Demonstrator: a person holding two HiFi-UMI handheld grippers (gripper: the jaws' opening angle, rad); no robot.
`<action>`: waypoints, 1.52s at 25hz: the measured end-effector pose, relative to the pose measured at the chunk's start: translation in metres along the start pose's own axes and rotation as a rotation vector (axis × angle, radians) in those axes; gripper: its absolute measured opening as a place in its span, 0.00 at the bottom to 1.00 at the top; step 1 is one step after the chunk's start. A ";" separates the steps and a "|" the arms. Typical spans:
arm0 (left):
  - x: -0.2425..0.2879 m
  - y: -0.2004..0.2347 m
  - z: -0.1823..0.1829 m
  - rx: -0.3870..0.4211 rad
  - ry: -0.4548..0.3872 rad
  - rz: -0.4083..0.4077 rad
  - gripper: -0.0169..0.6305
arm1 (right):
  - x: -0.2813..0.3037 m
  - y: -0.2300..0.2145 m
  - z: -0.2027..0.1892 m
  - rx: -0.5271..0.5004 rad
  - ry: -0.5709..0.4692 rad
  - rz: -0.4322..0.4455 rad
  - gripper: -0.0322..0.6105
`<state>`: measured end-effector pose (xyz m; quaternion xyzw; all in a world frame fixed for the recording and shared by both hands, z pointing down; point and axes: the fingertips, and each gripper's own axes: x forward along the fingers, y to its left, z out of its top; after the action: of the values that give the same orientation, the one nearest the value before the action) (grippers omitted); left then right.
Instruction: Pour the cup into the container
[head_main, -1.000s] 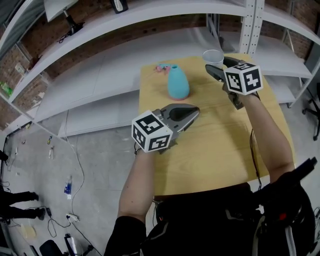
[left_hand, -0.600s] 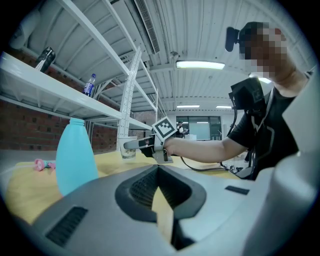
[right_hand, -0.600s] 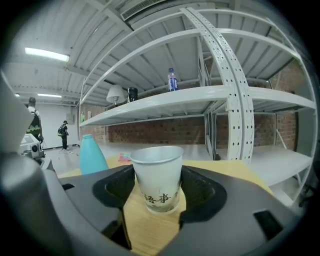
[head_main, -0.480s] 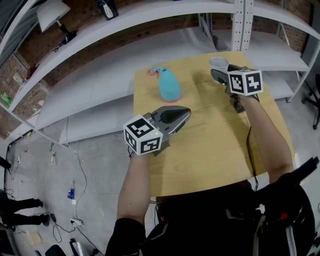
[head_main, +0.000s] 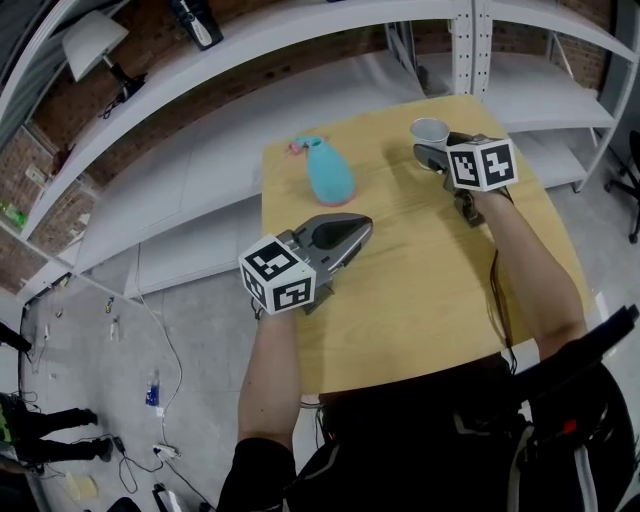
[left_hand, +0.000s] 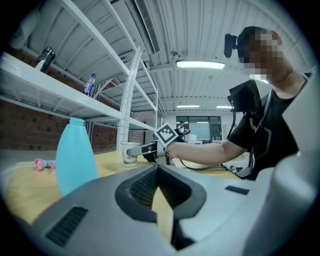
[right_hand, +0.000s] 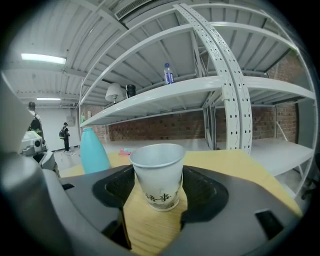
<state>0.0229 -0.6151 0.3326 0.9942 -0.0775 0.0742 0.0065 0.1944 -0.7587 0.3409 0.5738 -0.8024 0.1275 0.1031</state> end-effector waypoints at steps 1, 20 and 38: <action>0.000 0.000 0.000 0.000 0.000 0.002 0.01 | 0.001 0.002 -0.001 -0.005 0.003 0.005 0.50; 0.001 -0.001 -0.002 -0.003 0.005 0.000 0.01 | -0.020 0.008 -0.010 -0.038 0.007 0.017 0.62; 0.008 -0.016 -0.006 -0.002 0.048 -0.030 0.01 | -0.089 0.075 -0.001 -0.080 -0.186 0.161 0.05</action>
<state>0.0320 -0.5998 0.3393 0.9932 -0.0624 0.0978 0.0103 0.1515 -0.6554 0.3074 0.5121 -0.8566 0.0493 0.0405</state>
